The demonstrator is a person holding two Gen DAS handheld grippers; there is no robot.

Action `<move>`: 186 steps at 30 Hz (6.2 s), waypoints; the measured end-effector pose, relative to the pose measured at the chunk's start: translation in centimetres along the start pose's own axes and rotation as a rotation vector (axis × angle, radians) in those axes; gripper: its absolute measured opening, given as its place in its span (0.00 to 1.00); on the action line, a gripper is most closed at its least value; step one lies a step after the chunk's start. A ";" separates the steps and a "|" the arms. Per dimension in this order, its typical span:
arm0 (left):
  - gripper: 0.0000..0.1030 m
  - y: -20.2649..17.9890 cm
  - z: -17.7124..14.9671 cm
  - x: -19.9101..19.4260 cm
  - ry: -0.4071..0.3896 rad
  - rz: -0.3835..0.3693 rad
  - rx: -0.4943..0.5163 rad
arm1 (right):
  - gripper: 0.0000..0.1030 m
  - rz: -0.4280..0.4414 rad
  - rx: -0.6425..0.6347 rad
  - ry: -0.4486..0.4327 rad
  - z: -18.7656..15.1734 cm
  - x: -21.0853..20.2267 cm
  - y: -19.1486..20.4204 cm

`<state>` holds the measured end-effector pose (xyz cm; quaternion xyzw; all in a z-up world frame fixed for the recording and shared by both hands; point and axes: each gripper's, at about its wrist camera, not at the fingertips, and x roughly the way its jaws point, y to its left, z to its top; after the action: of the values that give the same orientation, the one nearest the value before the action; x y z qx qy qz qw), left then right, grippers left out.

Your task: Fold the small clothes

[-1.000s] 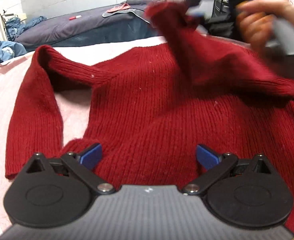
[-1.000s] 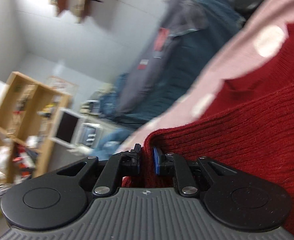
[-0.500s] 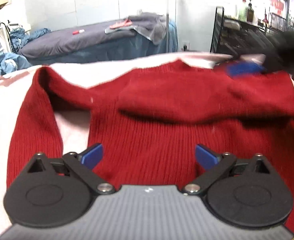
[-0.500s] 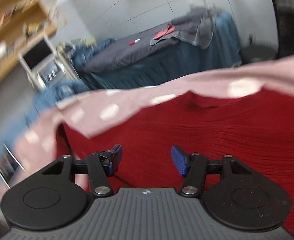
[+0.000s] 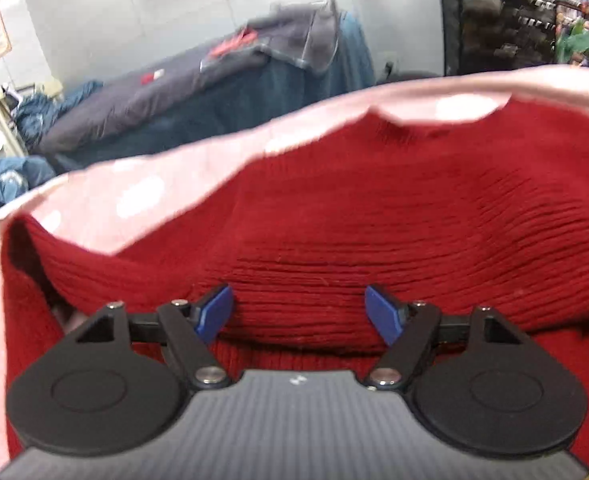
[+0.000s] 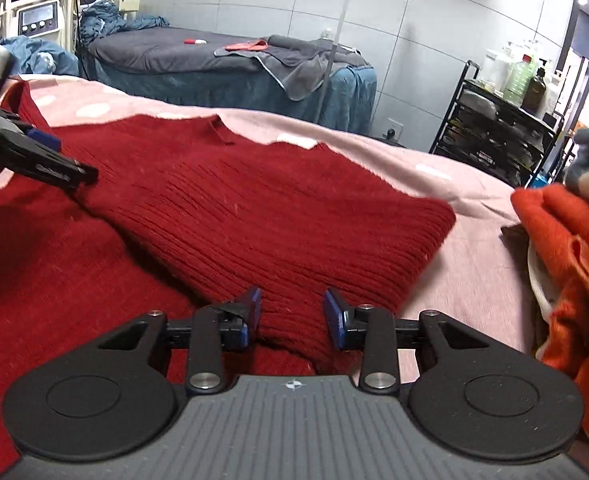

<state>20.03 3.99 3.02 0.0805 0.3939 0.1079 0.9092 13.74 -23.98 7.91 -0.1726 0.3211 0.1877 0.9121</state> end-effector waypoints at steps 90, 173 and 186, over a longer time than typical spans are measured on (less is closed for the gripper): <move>0.07 -7.3 5.6 -8.0 -0.138 -0.565 -0.363 | 1.00 0.300 0.264 -0.070 -3.0 -1.9 9.2; 0.98 10.2 -2.6 -6.5 -0.062 0.064 -0.308 | 0.36 0.146 0.349 0.015 3.8 0.0 -2.8; 0.92 0.9 1.8 -3.8 -0.032 -0.130 -0.137 | 0.86 0.076 0.210 -0.169 6.1 -3.6 0.5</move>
<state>18.70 3.81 7.09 -0.0061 0.3753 0.0739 0.9239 14.09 -21.71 14.64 -0.0473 0.2673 0.2012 0.9412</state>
